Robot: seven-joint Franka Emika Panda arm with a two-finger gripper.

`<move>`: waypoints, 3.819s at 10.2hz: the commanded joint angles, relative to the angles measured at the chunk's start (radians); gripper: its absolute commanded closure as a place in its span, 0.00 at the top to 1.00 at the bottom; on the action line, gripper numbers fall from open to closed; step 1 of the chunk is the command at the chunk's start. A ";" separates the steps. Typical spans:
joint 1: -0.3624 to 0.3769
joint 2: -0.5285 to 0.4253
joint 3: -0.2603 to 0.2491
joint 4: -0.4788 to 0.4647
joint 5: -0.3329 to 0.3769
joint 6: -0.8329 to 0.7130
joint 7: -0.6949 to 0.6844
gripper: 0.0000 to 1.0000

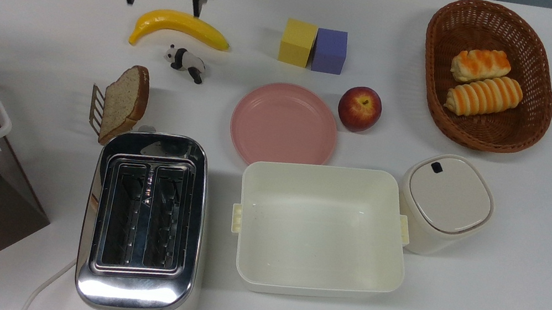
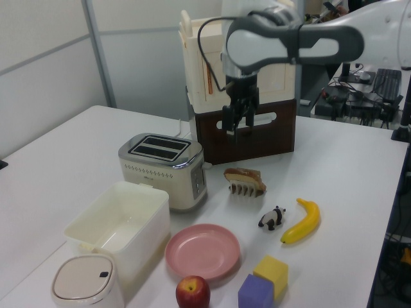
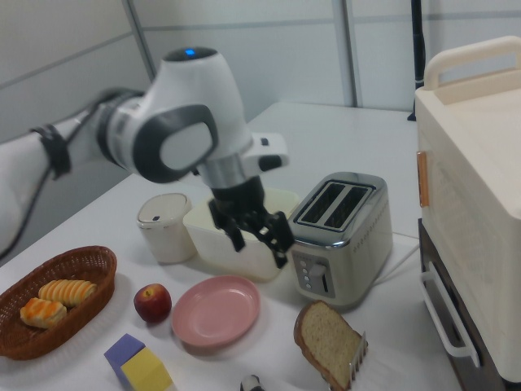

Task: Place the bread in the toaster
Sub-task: 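Move the gripper over the bread slice in the metal rack, then lower the open gripper and close it on the bread slice's crust, then lift the bread slice up out of the metal rack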

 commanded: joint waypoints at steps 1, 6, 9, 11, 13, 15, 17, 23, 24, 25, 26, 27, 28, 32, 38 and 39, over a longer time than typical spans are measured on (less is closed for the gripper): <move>0.008 0.105 -0.002 -0.004 -0.065 0.120 -0.013 1.00; -0.003 0.165 0.000 -0.008 -0.119 0.130 -0.009 1.00; -0.020 0.209 0.000 -0.012 -0.179 0.130 -0.008 1.00; -0.029 0.211 0.000 -0.021 -0.179 0.129 -0.008 1.00; -0.031 0.217 0.000 -0.038 -0.202 0.130 -0.008 1.00; -0.031 0.237 0.000 -0.042 -0.205 0.132 -0.008 1.00; -0.032 0.251 0.000 -0.042 -0.208 0.133 -0.008 1.00; -0.031 0.251 0.001 -0.042 -0.223 0.167 -0.008 0.00; -0.031 0.249 0.001 -0.042 -0.223 0.167 -0.008 0.00; -0.031 0.248 0.001 -0.041 -0.223 0.166 -0.008 0.00; -0.031 0.245 0.000 -0.036 -0.223 0.163 -0.006 0.00; -0.032 0.231 -0.002 -0.029 -0.222 0.160 0.007 0.00; -0.034 0.210 -0.008 -0.009 -0.220 0.155 0.012 0.00; -0.032 0.093 -0.002 0.042 -0.212 0.152 0.076 0.00; -0.023 0.097 0.105 0.140 -0.176 0.257 0.139 0.00; -0.023 0.096 0.119 0.143 -0.170 0.296 0.167 0.00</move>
